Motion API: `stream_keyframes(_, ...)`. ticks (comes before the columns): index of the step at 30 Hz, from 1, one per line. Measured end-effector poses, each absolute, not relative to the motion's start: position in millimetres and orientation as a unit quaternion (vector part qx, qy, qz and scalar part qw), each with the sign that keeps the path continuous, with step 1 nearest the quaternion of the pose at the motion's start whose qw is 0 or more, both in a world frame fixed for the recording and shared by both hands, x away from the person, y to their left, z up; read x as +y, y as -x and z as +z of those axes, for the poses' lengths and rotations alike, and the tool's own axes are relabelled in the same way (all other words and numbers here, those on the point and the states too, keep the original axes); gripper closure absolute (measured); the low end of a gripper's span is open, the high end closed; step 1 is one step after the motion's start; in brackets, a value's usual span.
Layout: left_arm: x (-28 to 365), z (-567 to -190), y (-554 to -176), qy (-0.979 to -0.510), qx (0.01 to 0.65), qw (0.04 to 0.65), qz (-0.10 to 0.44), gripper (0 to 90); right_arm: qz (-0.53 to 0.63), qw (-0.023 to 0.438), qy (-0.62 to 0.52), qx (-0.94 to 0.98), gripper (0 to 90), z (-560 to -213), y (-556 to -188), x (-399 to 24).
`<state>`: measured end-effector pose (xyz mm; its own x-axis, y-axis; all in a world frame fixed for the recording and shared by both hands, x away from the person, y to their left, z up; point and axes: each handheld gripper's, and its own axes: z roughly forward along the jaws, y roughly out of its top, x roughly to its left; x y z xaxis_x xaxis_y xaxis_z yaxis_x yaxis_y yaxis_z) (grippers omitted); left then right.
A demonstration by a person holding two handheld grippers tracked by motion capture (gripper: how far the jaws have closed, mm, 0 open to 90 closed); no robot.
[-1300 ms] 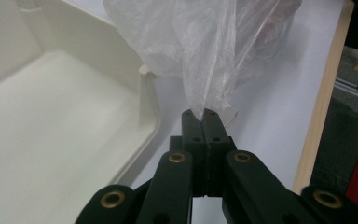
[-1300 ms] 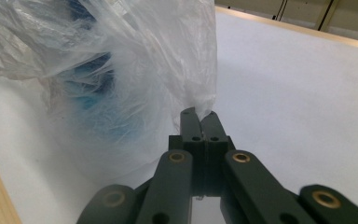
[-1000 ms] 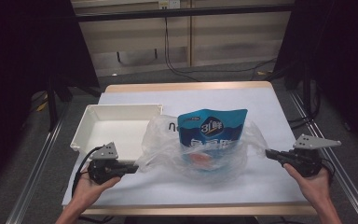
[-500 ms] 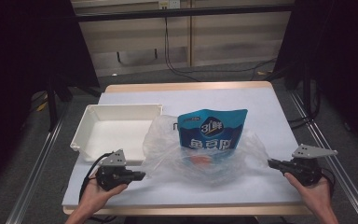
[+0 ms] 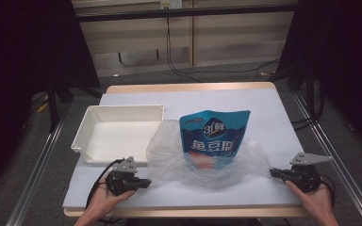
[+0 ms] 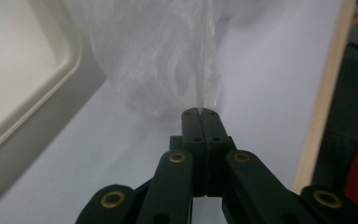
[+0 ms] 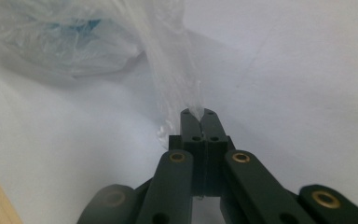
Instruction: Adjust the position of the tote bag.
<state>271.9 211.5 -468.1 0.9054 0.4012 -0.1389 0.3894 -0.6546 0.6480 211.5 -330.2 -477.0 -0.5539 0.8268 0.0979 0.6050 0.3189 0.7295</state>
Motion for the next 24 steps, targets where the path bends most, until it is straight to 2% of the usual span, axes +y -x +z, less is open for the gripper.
stream_keyframes(10, 222, -468, -271, -0.892, 0.223, 0.392, -0.011, 90.0, 0.381, 0.144, -0.446, 0.797, 89.3, -482, -211, -330)
stream_keyframes(12, 223, -463, -270, -0.885, 0.219, 0.411, -0.011, 90.0, 0.388, 0.154, -0.446, 0.792, 79.3, -478, -210, -329)
stream_keyframes(13, 224, -461, -269, -0.881, 0.22, 0.419, -0.009, 90.0, 0.394, 0.158, -0.445, 0.789, 77.7, -475, -209, -329)
stream_keyframes(20, 233, -447, -259, -0.864, 0.222, 0.452, 0.005, 71.4, 0.437, 0.183, -0.424, 0.772, 57.5, -451, -202, -324)
stream_keyframes(24, 238, -436, -253, -0.857, 0.223, 0.465, 0.015, 60.0, 0.459, 0.199, -0.416, 0.759, 49.4, -437, -197, -324)
